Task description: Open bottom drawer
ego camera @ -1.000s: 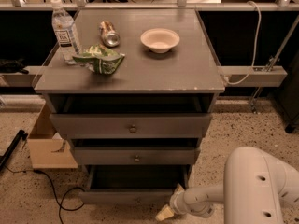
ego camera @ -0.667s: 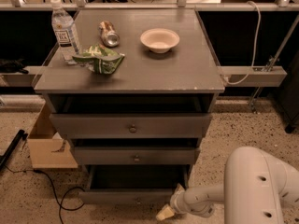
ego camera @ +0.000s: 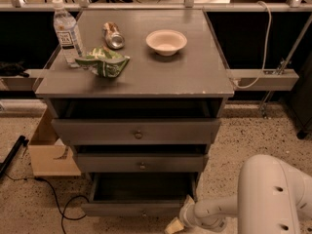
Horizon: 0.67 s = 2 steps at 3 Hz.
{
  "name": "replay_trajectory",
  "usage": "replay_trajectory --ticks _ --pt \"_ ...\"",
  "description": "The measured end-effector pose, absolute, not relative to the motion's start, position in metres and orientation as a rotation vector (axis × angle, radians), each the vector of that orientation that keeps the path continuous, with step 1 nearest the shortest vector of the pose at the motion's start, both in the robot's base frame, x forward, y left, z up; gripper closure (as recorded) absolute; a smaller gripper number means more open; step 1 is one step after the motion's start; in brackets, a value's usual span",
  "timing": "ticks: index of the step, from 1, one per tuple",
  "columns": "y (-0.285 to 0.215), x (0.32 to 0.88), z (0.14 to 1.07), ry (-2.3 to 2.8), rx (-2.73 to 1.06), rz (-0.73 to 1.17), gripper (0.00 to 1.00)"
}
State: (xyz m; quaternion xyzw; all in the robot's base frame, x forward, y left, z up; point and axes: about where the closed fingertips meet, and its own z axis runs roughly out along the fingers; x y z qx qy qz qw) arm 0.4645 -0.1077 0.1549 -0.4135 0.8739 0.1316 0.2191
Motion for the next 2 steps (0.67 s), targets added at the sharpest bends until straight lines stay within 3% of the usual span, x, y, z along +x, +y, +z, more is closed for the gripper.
replay_trajectory --ticks 2 --pt "-0.1120 0.4563 0.1547 2.426 -1.148 0.367 0.00"
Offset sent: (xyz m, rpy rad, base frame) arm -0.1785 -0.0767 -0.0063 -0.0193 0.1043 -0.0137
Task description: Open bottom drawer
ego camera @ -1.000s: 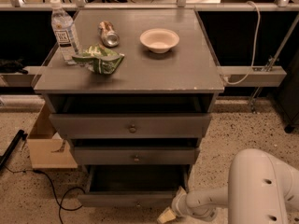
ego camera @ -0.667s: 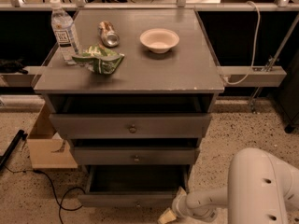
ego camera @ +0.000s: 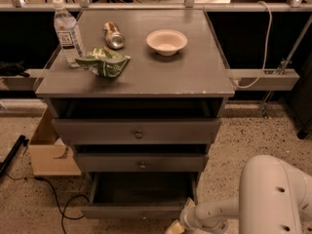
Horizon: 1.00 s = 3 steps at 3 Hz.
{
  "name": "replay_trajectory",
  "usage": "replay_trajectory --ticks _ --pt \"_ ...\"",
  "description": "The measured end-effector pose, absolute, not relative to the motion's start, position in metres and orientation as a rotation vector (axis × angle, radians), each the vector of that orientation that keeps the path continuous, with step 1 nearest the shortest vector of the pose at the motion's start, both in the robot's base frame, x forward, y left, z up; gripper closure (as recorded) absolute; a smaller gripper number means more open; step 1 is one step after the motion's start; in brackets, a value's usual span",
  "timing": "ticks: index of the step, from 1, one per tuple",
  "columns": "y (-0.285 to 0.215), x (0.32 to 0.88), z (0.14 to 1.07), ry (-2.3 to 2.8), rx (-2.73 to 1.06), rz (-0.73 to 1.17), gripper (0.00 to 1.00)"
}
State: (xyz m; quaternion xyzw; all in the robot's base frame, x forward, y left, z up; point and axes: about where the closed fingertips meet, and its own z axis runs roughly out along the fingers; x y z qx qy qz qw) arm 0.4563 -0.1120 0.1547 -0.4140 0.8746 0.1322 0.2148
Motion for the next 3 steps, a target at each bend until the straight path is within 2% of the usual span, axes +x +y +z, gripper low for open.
replay_trajectory --ticks 3 --pt "-0.111 0.433 0.153 2.417 -1.161 0.381 0.00"
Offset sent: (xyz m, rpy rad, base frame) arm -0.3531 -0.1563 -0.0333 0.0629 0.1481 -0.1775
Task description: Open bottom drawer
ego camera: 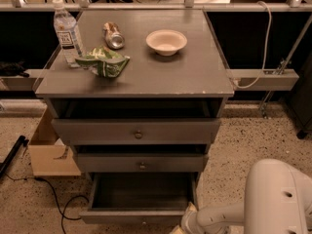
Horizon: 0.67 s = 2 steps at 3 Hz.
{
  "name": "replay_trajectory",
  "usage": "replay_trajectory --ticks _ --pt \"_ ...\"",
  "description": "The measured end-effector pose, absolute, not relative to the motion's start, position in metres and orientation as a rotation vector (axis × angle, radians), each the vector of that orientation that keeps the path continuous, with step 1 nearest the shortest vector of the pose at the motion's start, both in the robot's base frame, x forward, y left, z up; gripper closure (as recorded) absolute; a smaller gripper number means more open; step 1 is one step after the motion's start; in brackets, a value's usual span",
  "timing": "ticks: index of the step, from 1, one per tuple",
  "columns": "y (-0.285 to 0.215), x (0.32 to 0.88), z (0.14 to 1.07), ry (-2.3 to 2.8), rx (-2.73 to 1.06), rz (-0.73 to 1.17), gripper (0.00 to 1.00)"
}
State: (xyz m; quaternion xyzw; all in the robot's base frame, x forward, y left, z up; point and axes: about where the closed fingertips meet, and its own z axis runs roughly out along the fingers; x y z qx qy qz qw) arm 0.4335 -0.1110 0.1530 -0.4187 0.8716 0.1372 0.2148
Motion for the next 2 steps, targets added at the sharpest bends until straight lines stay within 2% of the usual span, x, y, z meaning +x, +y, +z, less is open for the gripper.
replay_trajectory --ticks 1,2 --pt "-0.1110 0.4335 0.1530 2.417 -1.161 0.381 0.19" --pt "-0.1109 0.4335 0.1530 2.417 -1.161 0.381 0.42"
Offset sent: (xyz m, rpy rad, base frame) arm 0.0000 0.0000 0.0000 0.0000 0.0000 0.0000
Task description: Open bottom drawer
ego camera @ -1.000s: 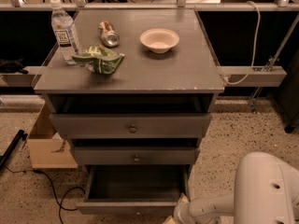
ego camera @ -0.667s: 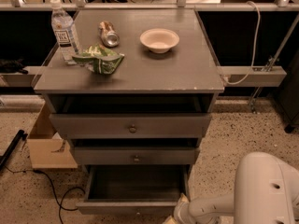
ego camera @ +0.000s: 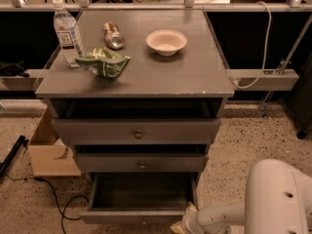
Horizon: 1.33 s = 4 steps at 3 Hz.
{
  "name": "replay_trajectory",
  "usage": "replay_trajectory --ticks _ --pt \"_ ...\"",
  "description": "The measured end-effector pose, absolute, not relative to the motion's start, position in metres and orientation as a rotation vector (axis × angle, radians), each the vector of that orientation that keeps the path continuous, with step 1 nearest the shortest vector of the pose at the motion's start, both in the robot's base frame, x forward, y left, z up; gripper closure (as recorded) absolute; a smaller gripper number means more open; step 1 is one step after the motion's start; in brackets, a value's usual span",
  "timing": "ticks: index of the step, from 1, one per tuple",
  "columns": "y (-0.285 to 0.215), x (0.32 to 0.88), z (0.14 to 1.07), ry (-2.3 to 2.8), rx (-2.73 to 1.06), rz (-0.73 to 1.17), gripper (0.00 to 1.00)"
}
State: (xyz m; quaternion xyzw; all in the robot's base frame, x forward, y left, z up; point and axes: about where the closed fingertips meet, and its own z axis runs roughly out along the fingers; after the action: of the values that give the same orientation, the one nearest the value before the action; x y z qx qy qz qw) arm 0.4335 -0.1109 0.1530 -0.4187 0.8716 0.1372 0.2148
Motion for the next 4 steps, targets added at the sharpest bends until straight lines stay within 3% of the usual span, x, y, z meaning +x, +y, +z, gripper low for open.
replay_trajectory --ticks 2,3,4 --pt "-0.1109 0.4367 0.1612 2.417 -1.161 0.381 0.89" --pt "-0.1108 0.4388 0.1623 2.417 -1.161 0.381 1.00" --pt "-0.1108 0.4388 0.1623 2.417 -1.161 0.381 1.00"
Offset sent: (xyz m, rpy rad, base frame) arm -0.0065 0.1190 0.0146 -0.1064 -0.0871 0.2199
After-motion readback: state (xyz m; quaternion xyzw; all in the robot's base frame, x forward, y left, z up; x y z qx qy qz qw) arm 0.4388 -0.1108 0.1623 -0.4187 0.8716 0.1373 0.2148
